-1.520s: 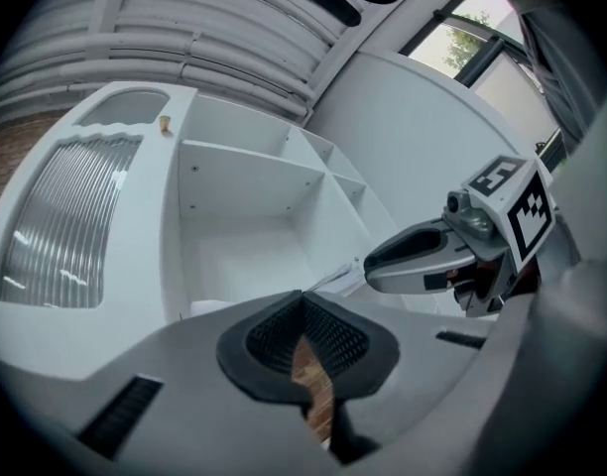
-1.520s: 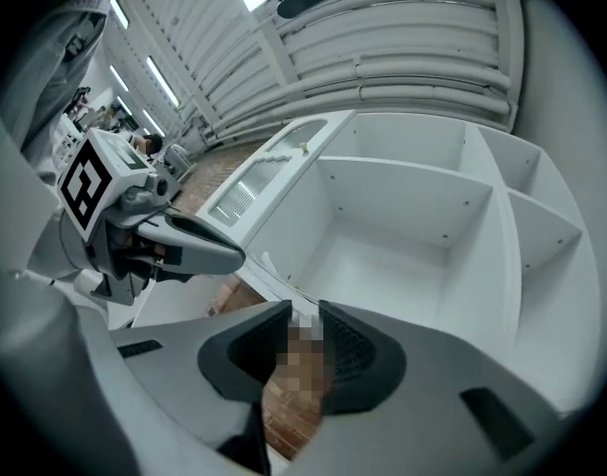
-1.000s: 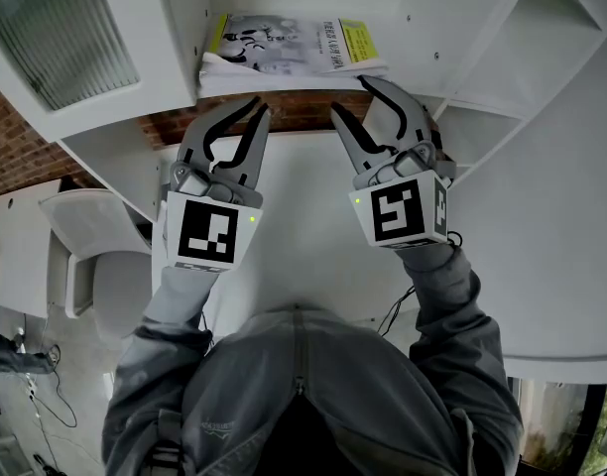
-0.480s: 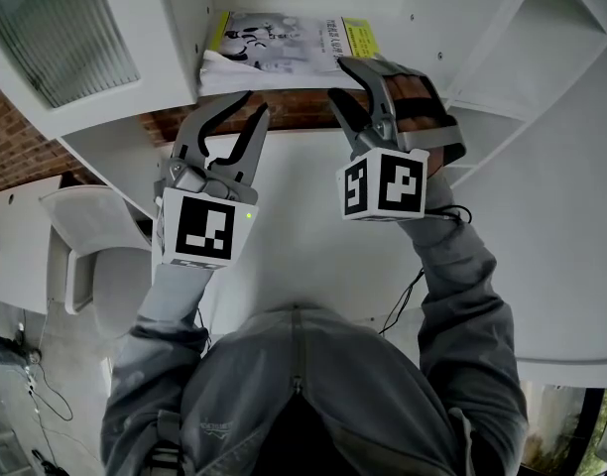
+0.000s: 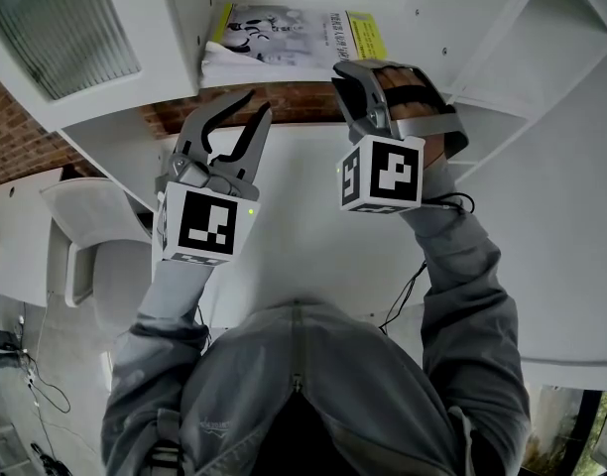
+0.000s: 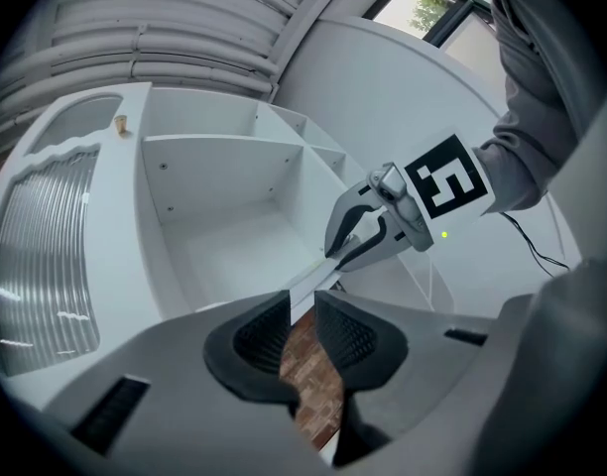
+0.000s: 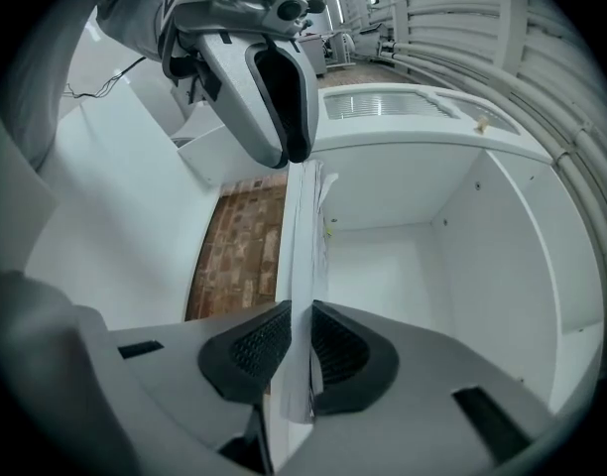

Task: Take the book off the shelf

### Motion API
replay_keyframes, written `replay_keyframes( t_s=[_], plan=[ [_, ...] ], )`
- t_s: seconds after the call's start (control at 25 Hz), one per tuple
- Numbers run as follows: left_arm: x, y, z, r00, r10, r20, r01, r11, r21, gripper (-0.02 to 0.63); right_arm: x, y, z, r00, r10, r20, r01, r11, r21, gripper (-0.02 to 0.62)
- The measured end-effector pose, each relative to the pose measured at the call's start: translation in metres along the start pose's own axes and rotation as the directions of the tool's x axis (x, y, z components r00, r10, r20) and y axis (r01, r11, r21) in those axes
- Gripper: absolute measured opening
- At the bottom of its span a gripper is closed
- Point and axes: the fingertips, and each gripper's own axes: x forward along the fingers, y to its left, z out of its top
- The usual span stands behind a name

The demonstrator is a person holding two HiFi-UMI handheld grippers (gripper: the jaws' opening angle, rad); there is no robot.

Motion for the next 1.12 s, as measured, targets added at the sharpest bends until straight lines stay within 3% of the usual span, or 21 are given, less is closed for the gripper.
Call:
replay_keyframes(
  t_s=[0.16, 0.28, 0.4, 0.52, 0.64, 0.72, 0.88, 1.04, 1.12],
  plan=[
    [0.0, -0.005, -0.001, 1.0, 0.002, -0.022, 0.0, 0.997, 0.071, 0.109, -0.006, 0.003, 0.002, 1.0, -0.015, 0.009, 0.015, 1.0, 0.001, 0.074],
    [0.001, -0.008, -0.002, 0.997, 0.034, -0.065, -0.019, 0.975, 0.221, 0.161, -0.02, 0.005, 0.003, 1.0, -0.008, 0.0, 0.008, 1.0, 0.011, 0.074],
    [0.004, -0.013, -0.001, 0.991, 0.092, -0.094, -0.046, 0.913, 0.405, 0.197, -0.034, 0.012, 0.003, 1.0, -0.009, -0.001, 0.009, 1.0, 0.01, 0.074],
    [0.007, -0.016, 0.009, 0.985, 0.139, -0.098, -0.066, 0.842, 0.536, 0.223, -0.049, 0.016, 0.001, 1.0, -0.008, -0.002, 0.008, 1.0, 0.005, 0.074],
    [0.011, -0.017, 0.017, 0.974, 0.192, -0.121, -0.058, 0.727, 0.685, 0.254, -0.062, 0.018, 0.001, 1.0, -0.002, -0.005, 0.002, 1.0, 0.006, 0.074],
    [0.013, -0.021, 0.015, 0.97, 0.19, -0.15, -0.017, 0.671, 0.741, 0.273, -0.066, 0.019, 0.002, 1.0, -0.001, -0.008, 0.001, 1.0, 0.006, 0.074],
    [0.018, -0.038, 0.007, 0.964, 0.152, -0.217, 0.08, 0.613, 0.786, 0.299, -0.074, 0.021, 0.003, 1.0, 0.004, -0.013, -0.004, 1.0, 0.004, 0.074],
    [0.023, -0.04, 0.012, 0.966, 0.182, -0.181, 0.055, 0.542, 0.838, 0.302, -0.082, 0.022, 0.005, 1.0, 0.01, -0.014, -0.01, 1.0, -0.001, 0.074],
    [0.03, -0.037, 0.001, 0.96, 0.186, -0.21, 0.082, 0.53, 0.844, 0.302, -0.084, 0.022, 0.006, 1.0, 0.012, -0.016, -0.013, 1.0, -0.003, 0.074]
  ],
)
